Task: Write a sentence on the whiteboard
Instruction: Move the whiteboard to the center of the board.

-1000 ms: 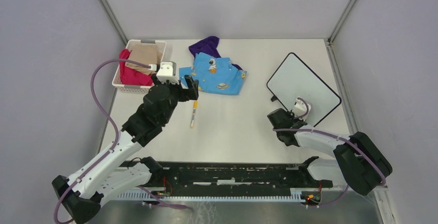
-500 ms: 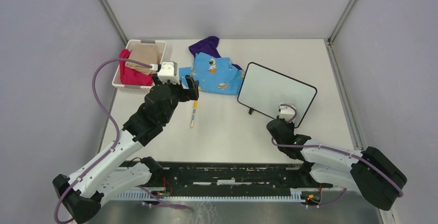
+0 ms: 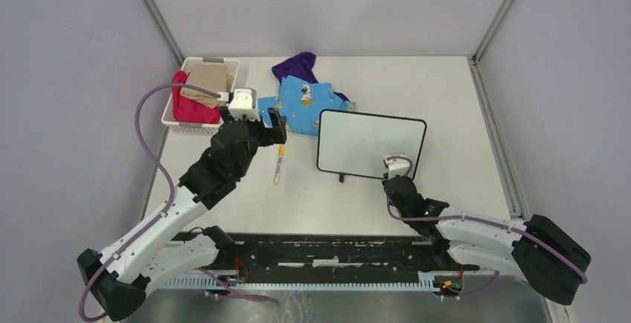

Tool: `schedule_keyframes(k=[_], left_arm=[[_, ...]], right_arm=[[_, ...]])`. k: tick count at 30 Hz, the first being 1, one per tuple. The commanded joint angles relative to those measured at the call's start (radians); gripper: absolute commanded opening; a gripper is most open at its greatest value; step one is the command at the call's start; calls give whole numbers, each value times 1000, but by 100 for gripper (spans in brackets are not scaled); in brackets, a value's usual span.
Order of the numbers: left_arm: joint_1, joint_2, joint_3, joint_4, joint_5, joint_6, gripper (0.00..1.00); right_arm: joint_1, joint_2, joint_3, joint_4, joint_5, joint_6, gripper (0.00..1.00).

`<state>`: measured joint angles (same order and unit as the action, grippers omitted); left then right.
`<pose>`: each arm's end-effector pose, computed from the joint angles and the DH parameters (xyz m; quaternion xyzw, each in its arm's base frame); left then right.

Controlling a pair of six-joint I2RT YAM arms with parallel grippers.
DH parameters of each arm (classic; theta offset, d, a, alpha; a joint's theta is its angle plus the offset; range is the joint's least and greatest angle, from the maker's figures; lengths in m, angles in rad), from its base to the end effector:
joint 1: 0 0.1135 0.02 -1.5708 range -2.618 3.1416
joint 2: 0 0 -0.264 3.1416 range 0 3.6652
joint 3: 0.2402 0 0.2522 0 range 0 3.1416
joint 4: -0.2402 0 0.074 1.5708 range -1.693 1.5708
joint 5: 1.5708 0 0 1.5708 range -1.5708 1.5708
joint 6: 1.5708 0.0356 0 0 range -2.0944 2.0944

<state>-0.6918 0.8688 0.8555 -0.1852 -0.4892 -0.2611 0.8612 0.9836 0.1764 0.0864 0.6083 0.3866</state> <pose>0.1636 -0.1138 0.3510 0.0105 0.7661 -0.1154 0.6322 0.1223 0.1112 0.1297 -0.0843 0.8739 0.0084 0.4787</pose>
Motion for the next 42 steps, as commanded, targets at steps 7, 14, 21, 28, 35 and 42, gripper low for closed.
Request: schedule_keyframes(k=[7, 14, 21, 28, 35, 42], left_arm=[[-3, 12, 33, 34, -35, 17, 98], [-4, 7, 31, 36, -46, 22, 98], [-4, 16, 32, 38, -41, 20, 98], [-3, 18, 31, 36, -40, 18, 98], [-3, 18, 31, 36, -37, 18, 98], [-3, 19, 32, 36, -37, 19, 98]], right_arm=[[16, 152, 62, 168, -116, -106, 0], [14, 256, 151, 156, -23, -115, 0], [4, 297, 193, 162, 20, -137, 0], [-8, 361, 227, 158, 44, -68, 0], [-39, 395, 196, 180, 7, -16, 0], [-42, 330, 139, 189, -39, -21, 47]])
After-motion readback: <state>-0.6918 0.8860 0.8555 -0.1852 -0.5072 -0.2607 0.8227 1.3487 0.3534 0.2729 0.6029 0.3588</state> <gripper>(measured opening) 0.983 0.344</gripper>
